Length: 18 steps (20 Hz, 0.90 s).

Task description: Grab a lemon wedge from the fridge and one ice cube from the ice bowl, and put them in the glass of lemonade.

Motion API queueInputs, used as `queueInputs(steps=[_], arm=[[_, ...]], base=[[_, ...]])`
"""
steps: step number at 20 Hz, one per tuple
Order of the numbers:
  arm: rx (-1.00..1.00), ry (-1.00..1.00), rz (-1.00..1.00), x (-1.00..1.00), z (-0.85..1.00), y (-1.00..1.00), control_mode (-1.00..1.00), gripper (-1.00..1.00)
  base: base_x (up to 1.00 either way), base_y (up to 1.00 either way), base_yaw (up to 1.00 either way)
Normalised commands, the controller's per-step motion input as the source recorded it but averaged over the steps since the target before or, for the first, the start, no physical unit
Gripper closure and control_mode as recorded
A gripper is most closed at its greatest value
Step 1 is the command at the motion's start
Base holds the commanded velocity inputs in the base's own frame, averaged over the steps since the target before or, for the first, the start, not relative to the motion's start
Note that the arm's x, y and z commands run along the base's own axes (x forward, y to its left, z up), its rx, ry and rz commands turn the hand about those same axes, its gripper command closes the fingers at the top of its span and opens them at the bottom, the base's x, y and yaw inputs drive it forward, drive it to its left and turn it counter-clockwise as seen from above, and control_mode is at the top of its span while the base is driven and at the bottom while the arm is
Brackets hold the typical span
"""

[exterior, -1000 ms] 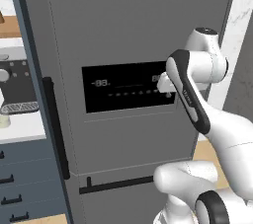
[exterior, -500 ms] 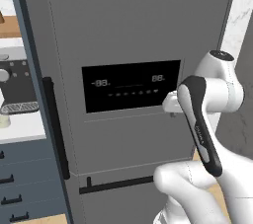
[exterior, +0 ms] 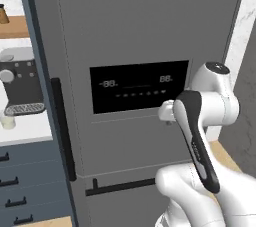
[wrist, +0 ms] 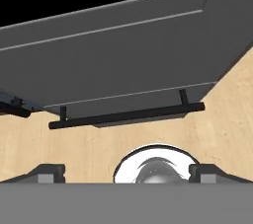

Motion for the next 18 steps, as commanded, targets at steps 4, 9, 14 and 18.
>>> queueInputs(steps=[4, 9, 14, 18], arm=[[0.0, 0.0, 0.0, 0.0, 0.0, 0.0, 1.0, -1.0], [0.0, 0.0, 0.0, 0.0, 0.0, 0.0, 1.0, -1.0], [0.0, 0.0, 0.0, 0.0, 0.0, 0.0, 1.0, -1.0], [0.0, 0.0, 0.0, 0.0, 0.0, 0.0, 1.0, -1.0]], base=[[0.13, 1.0, -0.17], [-0.01, 0.98, -0.26], [-0.03, 1.0, -0.17], [0.1, 1.0, -0.01]])
